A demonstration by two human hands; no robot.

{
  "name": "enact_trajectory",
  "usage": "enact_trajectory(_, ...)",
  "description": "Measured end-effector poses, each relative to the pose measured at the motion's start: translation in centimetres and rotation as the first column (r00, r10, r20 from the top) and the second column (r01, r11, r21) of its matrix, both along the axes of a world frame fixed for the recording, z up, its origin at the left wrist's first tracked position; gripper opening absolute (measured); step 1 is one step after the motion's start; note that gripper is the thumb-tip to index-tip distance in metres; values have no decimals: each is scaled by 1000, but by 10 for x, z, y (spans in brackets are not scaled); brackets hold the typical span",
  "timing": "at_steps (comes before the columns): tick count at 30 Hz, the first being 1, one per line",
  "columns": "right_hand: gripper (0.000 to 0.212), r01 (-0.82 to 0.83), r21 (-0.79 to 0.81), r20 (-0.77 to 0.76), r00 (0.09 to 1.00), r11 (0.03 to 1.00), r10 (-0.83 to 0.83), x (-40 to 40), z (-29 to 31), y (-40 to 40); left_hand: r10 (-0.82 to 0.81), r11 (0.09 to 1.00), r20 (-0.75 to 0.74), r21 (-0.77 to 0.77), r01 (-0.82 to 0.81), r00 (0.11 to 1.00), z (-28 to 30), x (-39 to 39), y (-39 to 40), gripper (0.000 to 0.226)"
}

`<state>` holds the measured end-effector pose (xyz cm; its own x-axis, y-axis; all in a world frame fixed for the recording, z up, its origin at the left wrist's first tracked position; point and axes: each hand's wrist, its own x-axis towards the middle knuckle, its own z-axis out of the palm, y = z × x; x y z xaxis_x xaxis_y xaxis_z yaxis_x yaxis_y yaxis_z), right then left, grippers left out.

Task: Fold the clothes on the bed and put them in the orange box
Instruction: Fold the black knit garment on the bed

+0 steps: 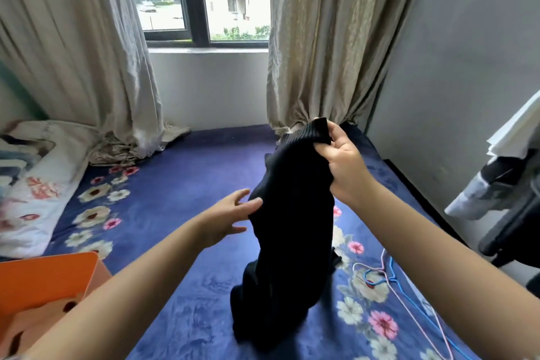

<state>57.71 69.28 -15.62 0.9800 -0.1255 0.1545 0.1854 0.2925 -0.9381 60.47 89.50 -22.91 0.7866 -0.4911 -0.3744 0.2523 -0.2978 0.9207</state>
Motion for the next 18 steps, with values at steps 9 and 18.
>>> enact_trajectory(9, 27, 291, 56, -44, 956, 955, -289, 5, 20, -51, 216, 949, -45, -226, -220, 975, -6, -5, -48, 14)
enact_trajectory(18, 80, -417, -176, -637, 739, 892, 220, -28, -135, -48, 219, 890, -20, -405, -208, 975, 90, -11, -34, 22)
